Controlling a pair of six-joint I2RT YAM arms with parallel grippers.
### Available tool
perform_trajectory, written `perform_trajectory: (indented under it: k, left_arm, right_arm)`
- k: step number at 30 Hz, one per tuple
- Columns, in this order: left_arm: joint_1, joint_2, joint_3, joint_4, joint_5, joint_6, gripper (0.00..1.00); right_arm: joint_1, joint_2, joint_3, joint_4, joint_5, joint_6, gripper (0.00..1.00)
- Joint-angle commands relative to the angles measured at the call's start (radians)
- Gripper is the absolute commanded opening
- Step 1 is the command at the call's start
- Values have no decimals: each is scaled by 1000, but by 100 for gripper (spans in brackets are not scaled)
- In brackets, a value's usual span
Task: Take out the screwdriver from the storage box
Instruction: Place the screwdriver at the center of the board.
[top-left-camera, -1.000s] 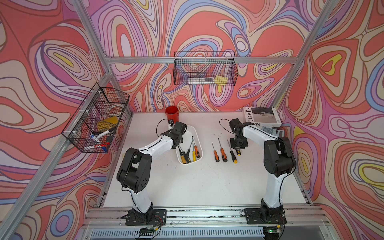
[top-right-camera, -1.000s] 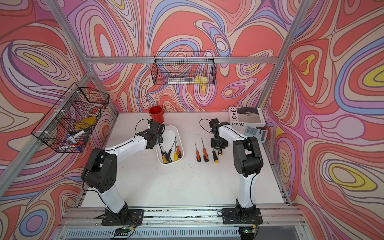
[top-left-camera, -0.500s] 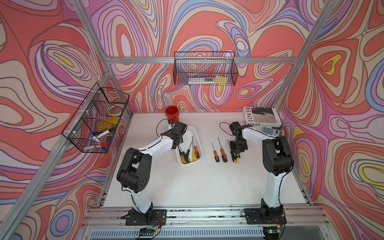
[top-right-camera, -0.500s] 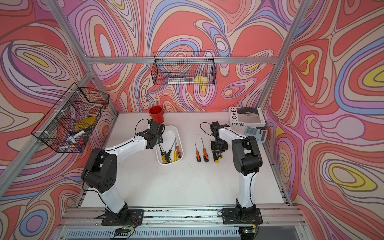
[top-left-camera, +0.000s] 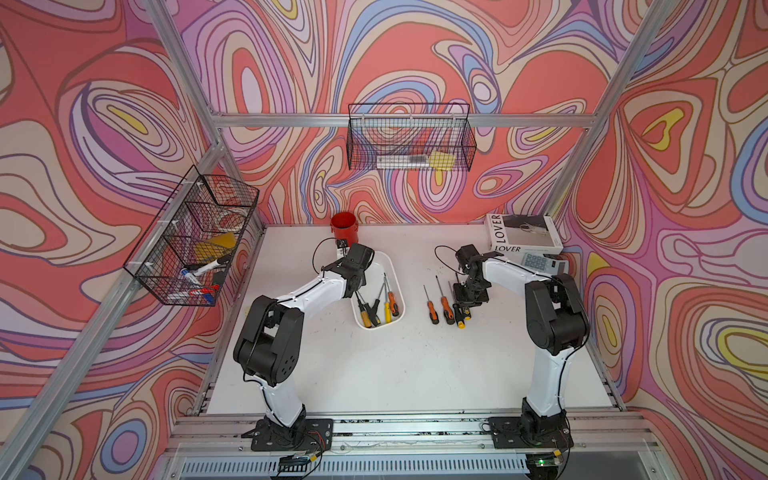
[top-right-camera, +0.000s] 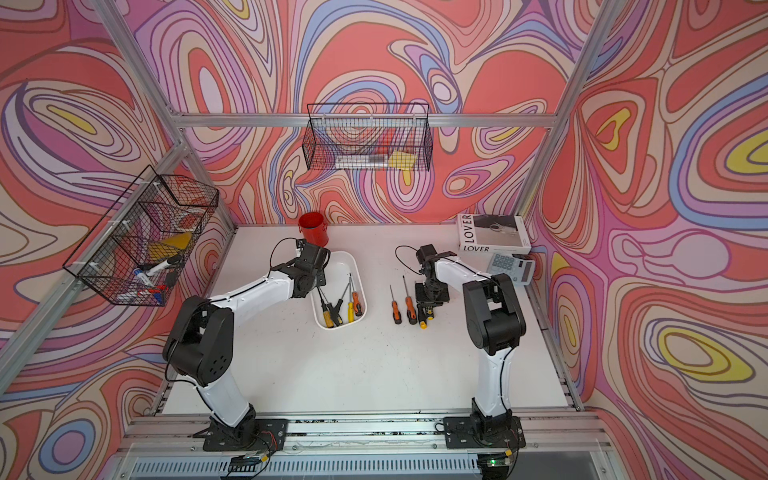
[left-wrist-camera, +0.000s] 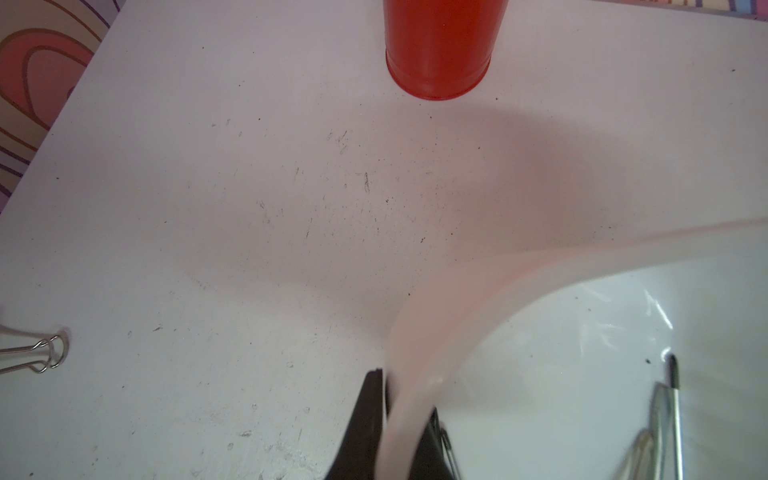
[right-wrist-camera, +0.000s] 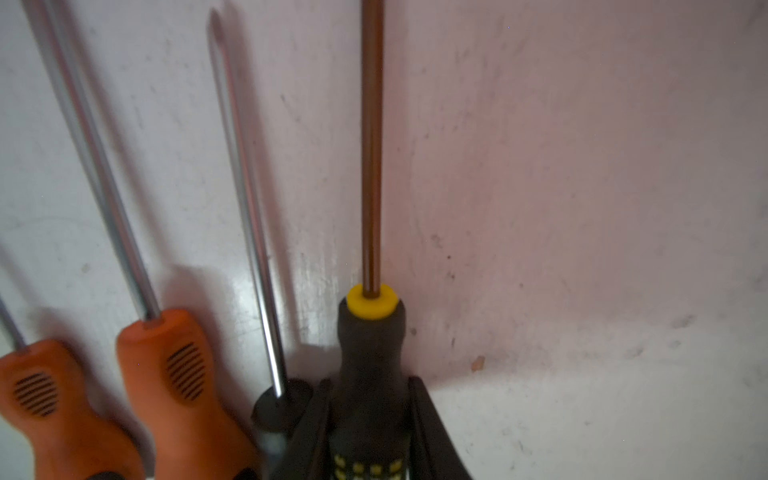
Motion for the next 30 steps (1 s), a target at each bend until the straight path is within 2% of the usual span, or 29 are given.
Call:
perform_trajectory:
  k: [1, 2, 4, 8, 18, 30]
  left_arm:
    - [1, -13, -1, -41, -34, 20, 0]
    - [0, -12, -1, -41, -34, 22, 0]
    - [1, -13, -1, -42, -34, 20, 0]
    - [1, -13, 1, -41, -35, 18, 0]
    - [1, -8, 7, -42, -30, 20, 0]
    - [0, 4, 13, -37, -17, 17, 0]
  right_arm:
    - [11, 52, -48, -11, -17, 4, 17]
    - [10, 52, -48, -9, -12, 9, 29]
    - [10, 48, -44, -5, -6, 15, 44]
    - [10, 32, -42, 3, 20, 28, 63]
    - [11, -7, -15, 8, 70, 43, 70]
    - [14, -166, 98, -4, 156, 17, 78]
